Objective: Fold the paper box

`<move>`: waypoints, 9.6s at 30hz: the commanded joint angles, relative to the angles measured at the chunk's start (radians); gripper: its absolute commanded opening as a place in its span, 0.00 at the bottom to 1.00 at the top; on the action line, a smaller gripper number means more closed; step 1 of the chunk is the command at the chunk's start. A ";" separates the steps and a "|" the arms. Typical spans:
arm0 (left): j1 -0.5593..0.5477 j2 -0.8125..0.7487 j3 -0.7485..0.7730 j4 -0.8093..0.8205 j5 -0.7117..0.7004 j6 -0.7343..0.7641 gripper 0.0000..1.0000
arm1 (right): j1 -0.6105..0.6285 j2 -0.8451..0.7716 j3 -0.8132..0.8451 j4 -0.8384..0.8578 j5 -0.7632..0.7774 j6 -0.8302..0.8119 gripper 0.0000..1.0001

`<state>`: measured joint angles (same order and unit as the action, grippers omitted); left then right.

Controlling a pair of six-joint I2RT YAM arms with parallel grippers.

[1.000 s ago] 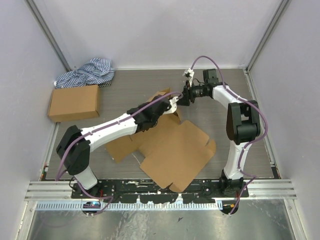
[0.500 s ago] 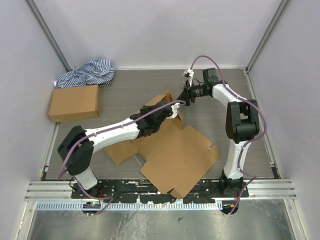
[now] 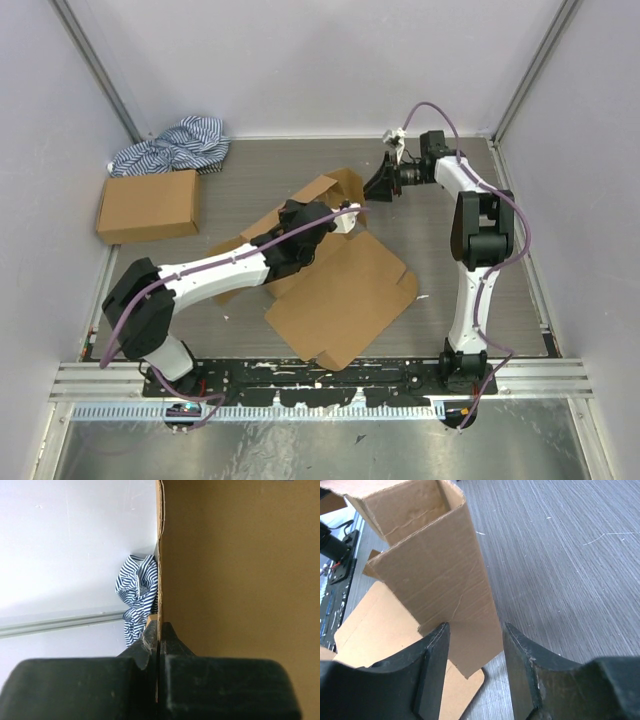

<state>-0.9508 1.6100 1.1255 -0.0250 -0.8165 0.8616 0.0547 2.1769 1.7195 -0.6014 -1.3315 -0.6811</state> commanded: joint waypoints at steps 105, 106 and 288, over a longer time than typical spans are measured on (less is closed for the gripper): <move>-0.142 0.022 -0.116 0.409 -0.133 0.233 0.27 | 0.105 0.186 0.234 -0.864 -0.181 -0.806 0.16; -0.146 0.016 -0.114 0.408 -0.140 0.220 0.32 | 0.105 0.186 0.235 -0.864 -0.182 -0.805 0.15; 0.491 -0.448 -0.102 -0.647 0.514 -1.314 0.46 | 0.142 -0.673 -0.448 0.357 0.894 1.169 0.01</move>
<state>-0.4660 1.1927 1.0512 -0.7250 -0.3424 -0.4252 0.2817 1.4258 1.3029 -0.2653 -0.2291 0.3817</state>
